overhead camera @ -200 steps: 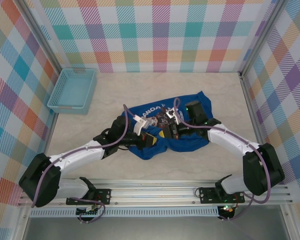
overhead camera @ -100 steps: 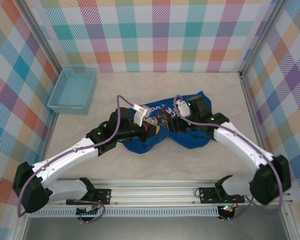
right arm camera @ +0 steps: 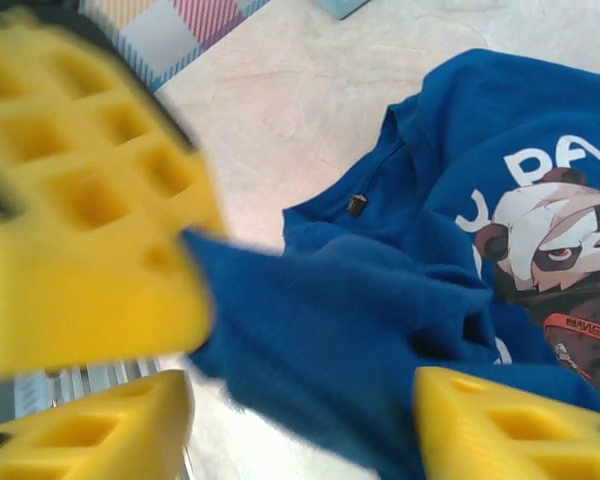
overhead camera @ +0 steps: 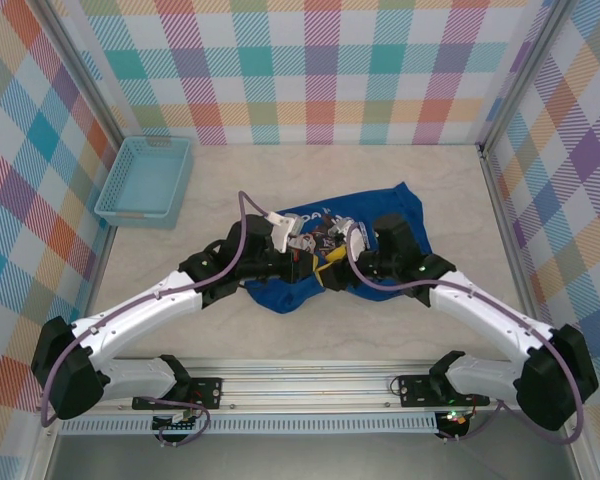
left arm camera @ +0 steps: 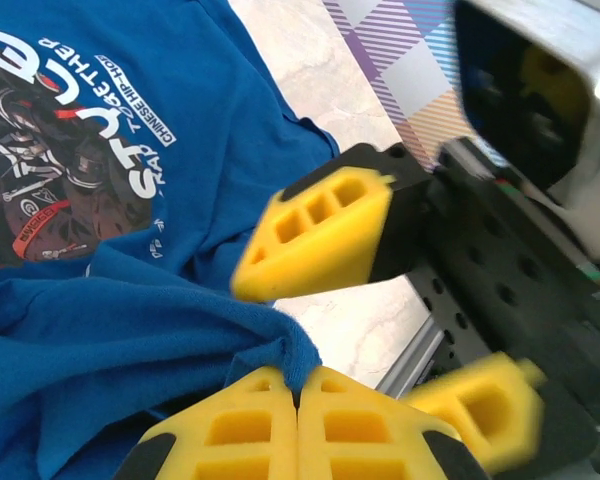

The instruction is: Fold the inside-out t-shirt

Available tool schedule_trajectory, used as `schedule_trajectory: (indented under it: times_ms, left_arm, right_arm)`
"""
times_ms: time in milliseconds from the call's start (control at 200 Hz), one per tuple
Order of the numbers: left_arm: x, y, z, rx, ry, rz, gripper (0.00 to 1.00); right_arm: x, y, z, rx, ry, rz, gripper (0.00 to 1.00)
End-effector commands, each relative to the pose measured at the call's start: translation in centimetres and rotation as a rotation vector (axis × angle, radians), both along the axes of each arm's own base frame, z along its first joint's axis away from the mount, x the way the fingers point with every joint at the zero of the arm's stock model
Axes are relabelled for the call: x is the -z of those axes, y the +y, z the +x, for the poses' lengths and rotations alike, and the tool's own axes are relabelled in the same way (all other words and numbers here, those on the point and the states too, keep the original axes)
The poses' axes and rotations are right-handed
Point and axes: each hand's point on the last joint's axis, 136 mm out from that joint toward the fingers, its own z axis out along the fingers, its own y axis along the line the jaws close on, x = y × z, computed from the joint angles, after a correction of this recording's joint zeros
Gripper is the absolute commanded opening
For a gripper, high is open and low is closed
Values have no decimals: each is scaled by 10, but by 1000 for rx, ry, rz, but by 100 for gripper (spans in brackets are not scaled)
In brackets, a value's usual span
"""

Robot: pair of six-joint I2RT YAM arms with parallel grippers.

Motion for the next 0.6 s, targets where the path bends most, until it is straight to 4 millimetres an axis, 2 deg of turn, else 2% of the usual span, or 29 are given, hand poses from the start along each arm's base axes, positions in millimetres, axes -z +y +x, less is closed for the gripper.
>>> schedule_trajectory:
  times_ms: [0, 100, 200, 285, 355, 420, 490, 595]
  left_arm:
    - [-32, -3, -6, 15, -43, -77, 0]
    - [-39, 1, -5, 2, -75, -94, 2]
    - [-39, 19, 2, -67, -141, -51, 36]
    - [-23, 45, 11, -160, -166, 1, 55]
    - [4, 59, 15, -180, -138, 38, 59]
    - [24, 62, 14, -158, -111, 62, 60]
    - [39, 56, 12, -104, -101, 86, 60]
    - [44, 35, 4, 16, -79, 50, 58]
  right_arm:
    - [-10, 4, 16, 40, -79, 38, 29]
    - [-1, -4, 13, 64, -71, 11, 0]
    - [-3, -11, 2, 43, -59, 50, 0]
    - [-8, -18, -5, 31, -58, 109, 0]
    - [-13, -22, -7, 24, -50, 163, 0]
    - [-17, -25, -9, 4, -40, 203, 0]
    - [-19, -27, -10, -7, -38, 219, 0]
    - [-20, -31, -6, 6, -22, 239, 0]
